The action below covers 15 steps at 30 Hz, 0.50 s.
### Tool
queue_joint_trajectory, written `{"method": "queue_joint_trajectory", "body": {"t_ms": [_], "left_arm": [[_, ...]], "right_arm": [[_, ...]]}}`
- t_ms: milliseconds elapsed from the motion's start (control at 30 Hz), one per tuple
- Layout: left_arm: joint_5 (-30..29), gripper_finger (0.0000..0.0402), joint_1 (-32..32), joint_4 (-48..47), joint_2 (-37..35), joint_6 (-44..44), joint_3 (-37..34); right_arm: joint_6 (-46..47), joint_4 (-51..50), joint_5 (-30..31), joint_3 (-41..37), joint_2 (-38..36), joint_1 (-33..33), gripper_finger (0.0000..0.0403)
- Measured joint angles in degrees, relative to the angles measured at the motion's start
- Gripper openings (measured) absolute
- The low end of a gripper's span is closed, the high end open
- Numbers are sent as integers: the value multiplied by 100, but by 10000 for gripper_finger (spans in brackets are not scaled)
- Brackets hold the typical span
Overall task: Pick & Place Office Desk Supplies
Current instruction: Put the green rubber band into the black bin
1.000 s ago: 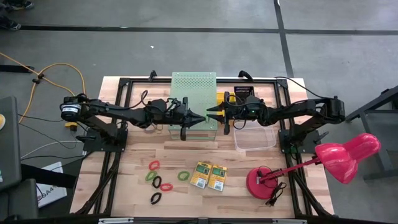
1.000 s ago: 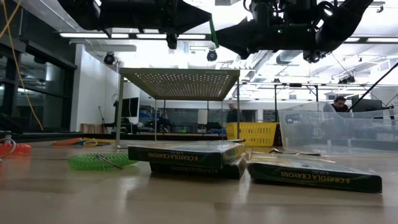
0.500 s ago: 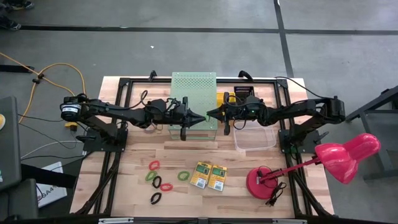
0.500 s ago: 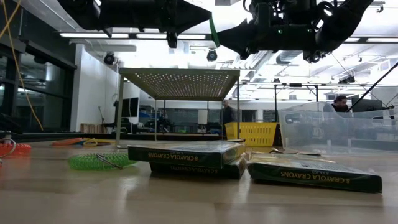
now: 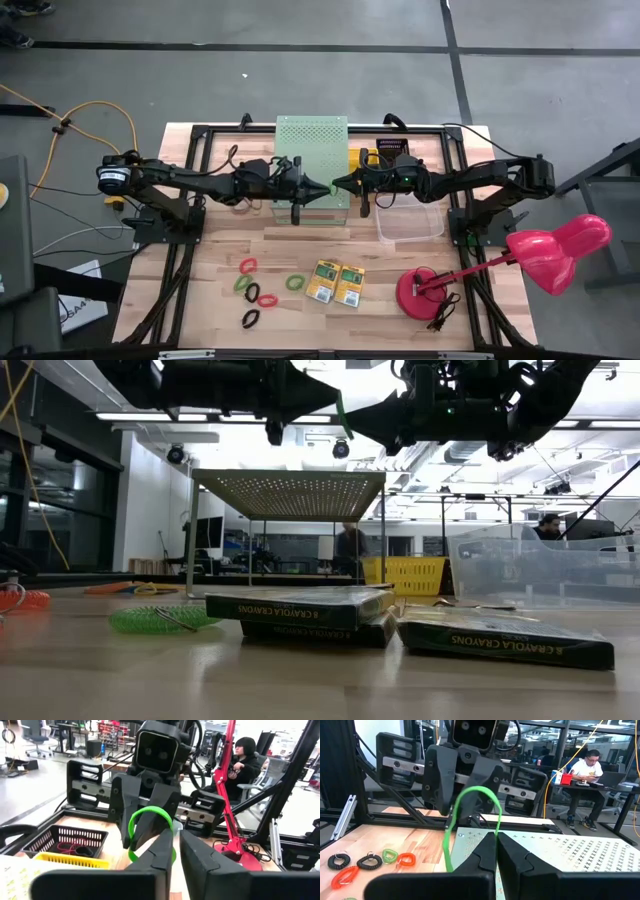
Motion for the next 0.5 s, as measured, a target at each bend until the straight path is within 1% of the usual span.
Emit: {"method": "queue_joint_trajectory", "body": {"t_ms": [133,233,500], "left_arm": [[3,63,1,-15,0,-26,0],[3,73,-1,-17,0,-34,0],[3,75,1,-10,0,-39,0]], "right_arm": [[1,10,0,0,0,0,2],[6,117,85,0,-30,0,2],[-86,18,1415,4,-502,-79,2]]}}
